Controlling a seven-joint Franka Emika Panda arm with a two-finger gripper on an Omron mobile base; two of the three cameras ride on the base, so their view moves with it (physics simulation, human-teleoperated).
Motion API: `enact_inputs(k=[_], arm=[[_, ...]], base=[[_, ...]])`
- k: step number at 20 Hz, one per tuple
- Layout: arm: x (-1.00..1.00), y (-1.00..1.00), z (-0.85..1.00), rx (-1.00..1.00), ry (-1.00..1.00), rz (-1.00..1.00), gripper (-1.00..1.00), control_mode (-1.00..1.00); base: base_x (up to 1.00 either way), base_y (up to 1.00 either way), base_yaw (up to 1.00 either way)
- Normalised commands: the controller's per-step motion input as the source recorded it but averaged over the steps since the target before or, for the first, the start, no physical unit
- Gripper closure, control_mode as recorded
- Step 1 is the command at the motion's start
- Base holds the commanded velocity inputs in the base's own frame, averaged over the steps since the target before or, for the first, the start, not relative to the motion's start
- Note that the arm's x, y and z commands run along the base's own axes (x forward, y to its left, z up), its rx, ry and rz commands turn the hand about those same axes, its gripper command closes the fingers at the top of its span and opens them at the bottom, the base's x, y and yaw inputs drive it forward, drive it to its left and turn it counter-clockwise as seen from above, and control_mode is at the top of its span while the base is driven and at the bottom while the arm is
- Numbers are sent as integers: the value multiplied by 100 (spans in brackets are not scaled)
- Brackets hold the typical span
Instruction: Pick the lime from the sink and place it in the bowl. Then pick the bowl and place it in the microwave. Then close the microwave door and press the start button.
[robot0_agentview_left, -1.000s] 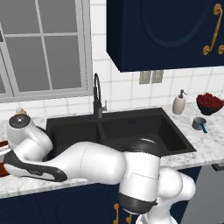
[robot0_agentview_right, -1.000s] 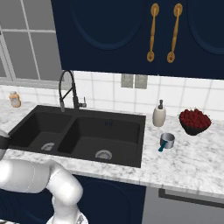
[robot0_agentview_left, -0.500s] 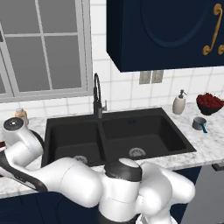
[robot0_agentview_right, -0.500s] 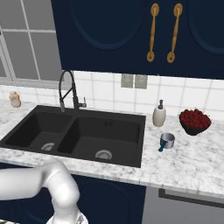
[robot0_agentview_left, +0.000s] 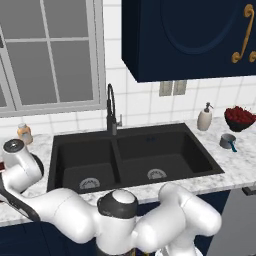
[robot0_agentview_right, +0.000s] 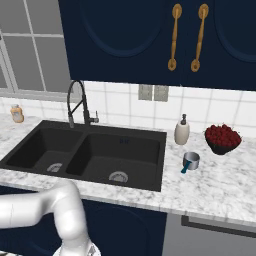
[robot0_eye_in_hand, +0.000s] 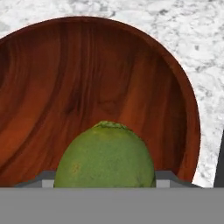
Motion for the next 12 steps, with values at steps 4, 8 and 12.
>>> enact_inputs(k=[4,8,12], arm=[[36,48,-38,0,11,-2,-100,-100],[3,8,-3,0,4,-7,-100,-100],[-27,-22,0,9,-3,-10,-100,-100]], base=[[0,0,0],[0,0,0],[0,0,0]])
